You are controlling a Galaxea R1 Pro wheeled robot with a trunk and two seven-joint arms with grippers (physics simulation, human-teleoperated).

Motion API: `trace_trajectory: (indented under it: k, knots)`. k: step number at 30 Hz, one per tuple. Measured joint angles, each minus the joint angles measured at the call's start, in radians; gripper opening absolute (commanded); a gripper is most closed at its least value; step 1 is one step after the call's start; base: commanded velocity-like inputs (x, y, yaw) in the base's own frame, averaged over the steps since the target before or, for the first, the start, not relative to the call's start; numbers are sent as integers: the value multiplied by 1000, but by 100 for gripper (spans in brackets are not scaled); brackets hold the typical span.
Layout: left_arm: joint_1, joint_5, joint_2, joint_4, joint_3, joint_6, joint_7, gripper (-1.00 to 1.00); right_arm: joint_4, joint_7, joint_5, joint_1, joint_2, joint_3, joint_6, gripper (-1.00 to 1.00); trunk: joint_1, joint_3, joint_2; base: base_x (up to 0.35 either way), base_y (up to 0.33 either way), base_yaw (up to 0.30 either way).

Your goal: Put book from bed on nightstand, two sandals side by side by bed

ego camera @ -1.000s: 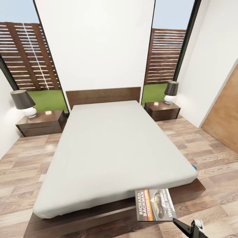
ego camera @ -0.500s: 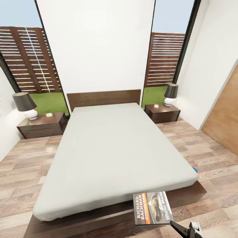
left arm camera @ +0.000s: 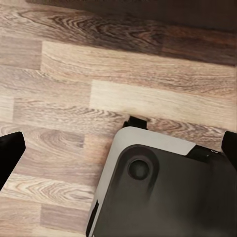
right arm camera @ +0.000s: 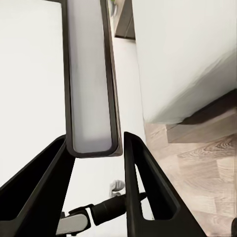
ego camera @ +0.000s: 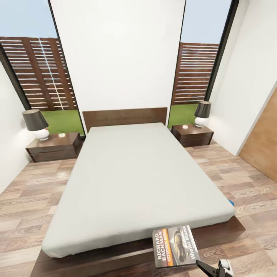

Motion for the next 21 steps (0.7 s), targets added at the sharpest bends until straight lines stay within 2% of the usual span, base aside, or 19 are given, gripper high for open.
trace_trajectory:
  k: [7, 21]
  knots:
    - [0, 0, 0, 0, 0, -1, 0, 100, -1, -1, 20, 0, 5, 19, -1, -100, 0, 11, 0, 0, 0, 111]
    - [0, 0, 0, 0, 0, -1, 0, 100, -1, -1, 25, 0, 8, 24, -2, -100, 0, 33, 0, 0, 0, 116]
